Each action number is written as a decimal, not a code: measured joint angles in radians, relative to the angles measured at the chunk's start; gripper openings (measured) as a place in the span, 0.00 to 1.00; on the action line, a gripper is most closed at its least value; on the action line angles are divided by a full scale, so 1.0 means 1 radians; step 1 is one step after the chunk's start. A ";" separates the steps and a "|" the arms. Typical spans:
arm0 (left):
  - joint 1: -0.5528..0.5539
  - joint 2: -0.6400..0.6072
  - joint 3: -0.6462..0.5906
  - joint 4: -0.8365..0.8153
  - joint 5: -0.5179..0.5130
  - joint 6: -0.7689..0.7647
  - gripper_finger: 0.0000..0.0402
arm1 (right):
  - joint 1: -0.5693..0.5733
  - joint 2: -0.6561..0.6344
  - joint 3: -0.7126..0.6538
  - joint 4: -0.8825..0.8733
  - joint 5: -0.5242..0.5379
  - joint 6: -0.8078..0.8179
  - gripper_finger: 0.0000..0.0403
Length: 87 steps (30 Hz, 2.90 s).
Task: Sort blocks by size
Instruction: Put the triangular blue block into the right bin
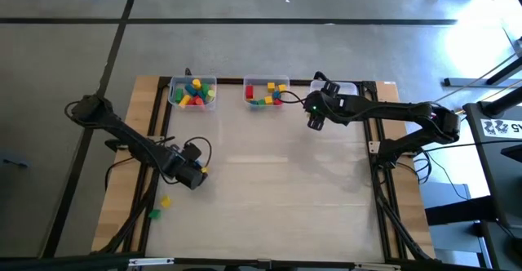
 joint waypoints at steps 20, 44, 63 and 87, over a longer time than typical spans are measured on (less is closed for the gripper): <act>-0.002 0.000 0.038 0.076 0.019 0.187 0.22 | 0.097 0.000 0.000 0.090 -0.104 -0.014 0.63; 0.001 0.000 0.199 0.586 -0.121 0.765 0.22 | 0.551 0.181 0.002 0.699 -0.106 -0.165 0.63; 0.030 0.000 0.199 0.916 -0.249 0.882 0.24 | 0.641 0.477 0.087 1.346 -0.079 -0.393 0.63; 0.058 0.000 0.199 0.962 -0.256 0.861 0.24 | 0.619 0.520 0.218 1.278 -0.110 -0.401 0.74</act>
